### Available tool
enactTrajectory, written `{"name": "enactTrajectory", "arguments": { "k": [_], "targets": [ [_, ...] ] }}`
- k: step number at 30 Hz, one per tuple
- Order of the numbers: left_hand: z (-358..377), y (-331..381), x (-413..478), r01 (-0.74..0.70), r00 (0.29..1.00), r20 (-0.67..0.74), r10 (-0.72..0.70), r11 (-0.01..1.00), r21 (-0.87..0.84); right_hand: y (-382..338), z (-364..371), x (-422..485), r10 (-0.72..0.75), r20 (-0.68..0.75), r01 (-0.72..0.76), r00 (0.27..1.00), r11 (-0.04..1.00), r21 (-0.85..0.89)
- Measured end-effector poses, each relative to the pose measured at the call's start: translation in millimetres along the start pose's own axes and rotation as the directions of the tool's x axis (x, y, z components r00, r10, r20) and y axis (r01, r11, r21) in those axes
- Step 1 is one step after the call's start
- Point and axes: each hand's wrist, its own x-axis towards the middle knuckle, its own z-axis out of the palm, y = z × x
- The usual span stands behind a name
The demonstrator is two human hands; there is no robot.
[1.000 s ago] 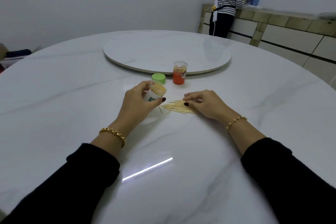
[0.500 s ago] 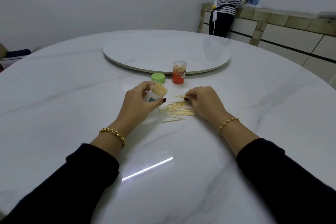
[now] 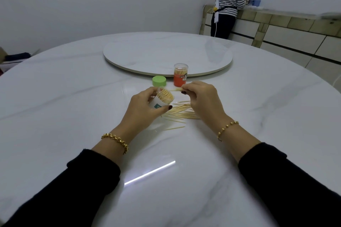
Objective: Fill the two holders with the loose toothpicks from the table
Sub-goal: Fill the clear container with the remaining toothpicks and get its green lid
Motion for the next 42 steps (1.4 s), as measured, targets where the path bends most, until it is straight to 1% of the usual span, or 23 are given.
{"name": "enactTrajectory", "arguments": {
  "k": [5, 7, 11, 18, 25, 28, 30, 31, 33, 35, 37, 39, 41, 42],
  "targets": [
    [0.3, -1.5, 1.0, -0.018, 1.0, 0.003, 0.018, 1.0, 0.012, -8.9, 0.4, 1.7, -0.143, -0.027, 0.139, 0.989, 0.982, -0.131],
    [0.9, -1.5, 1.2, -0.026, 1.0, 0.007, 0.026, 0.999, 0.026, -11.1, 1.6, 2.9, -0.168, -0.023, 0.162, 0.985, 0.973, -0.167],
    [1.5, -1.7, 1.0, -0.031, 0.999, 0.009, 0.03, 0.999, 0.037, -17.6, 4.6, 2.8, -0.197, 0.009, 0.196, 0.98, 0.964, -0.181],
    [1.7, 0.2, 0.0, -0.039, 0.999, 0.008, 0.039, 0.999, 0.02, -29.9, 7.1, 1.7, -0.217, 0.106, 0.229, 0.97, 0.966, -0.121],
    [1.0, 0.9, 0.0, -0.036, 0.999, 0.001, 0.036, 0.999, 0.018, -29.0, 9.5, 0.4, -0.207, 0.137, 0.216, 0.969, 0.975, -0.053],
    [0.5, 0.4, -0.3, -0.036, 0.999, -0.004, 0.036, 0.999, 0.016, -28.1, 12.3, -0.7, -0.196, 0.106, 0.198, 0.975, 0.98, -0.003],
    [0.3, -0.5, 0.3, -0.036, 0.999, -0.013, 0.036, 0.999, 0.02, -27.3, 10.8, -1.7, -0.157, 0.065, 0.153, 0.985, 0.986, 0.065],
    [0.2, -0.9, 0.7, -0.032, 0.999, -0.017, 0.032, 0.999, 0.021, -27.6, 9.0, -2.0, -0.114, 0.045, 0.109, 0.992, 0.988, 0.109],
    [-0.3, -1.8, 1.7, -0.024, 0.999, -0.03, 0.024, 1.0, 0.021, -27.6, 6.0, -2.2, 0.011, 0.007, -0.012, 1.0, 0.982, 0.188],
    [-0.5, -2.3, 2.4, -0.017, 0.999, -0.04, 0.018, 1.0, 0.023, -27.9, 4.3, -3.6, 0.161, 0.002, -0.156, 0.987, 0.949, 0.273],
    [-0.9, -2.4, 2.8, -0.01, 0.999, -0.048, 0.012, 0.999, 0.034, -31.4, 2.7, -6.2, 0.327, 0.061, -0.323, 0.943, 0.86, 0.395],
    [-1.1, -2.4, 3.1, -0.004, 0.998, -0.056, 0.006, 0.999, 0.036, -36.9, 5.0, -9.1, 0.458, 0.174, -0.477, 0.872, 0.715, 0.511],
    [-1.3, -2.0, 3.0, -0.001, 0.998, -0.063, 0.003, 0.999, 0.033, -39.8, 12.5, -10.3, 0.533, 0.288, -0.588, 0.796, 0.569, 0.574],
    [-1.2, -2.0, 2.9, 0.001, 0.998, -0.065, 0.001, 1.0, 0.031, -41.1, 15.7, -10.4, 0.554, 0.326, -0.622, 0.766, 0.514, 0.59]
  ]
}}
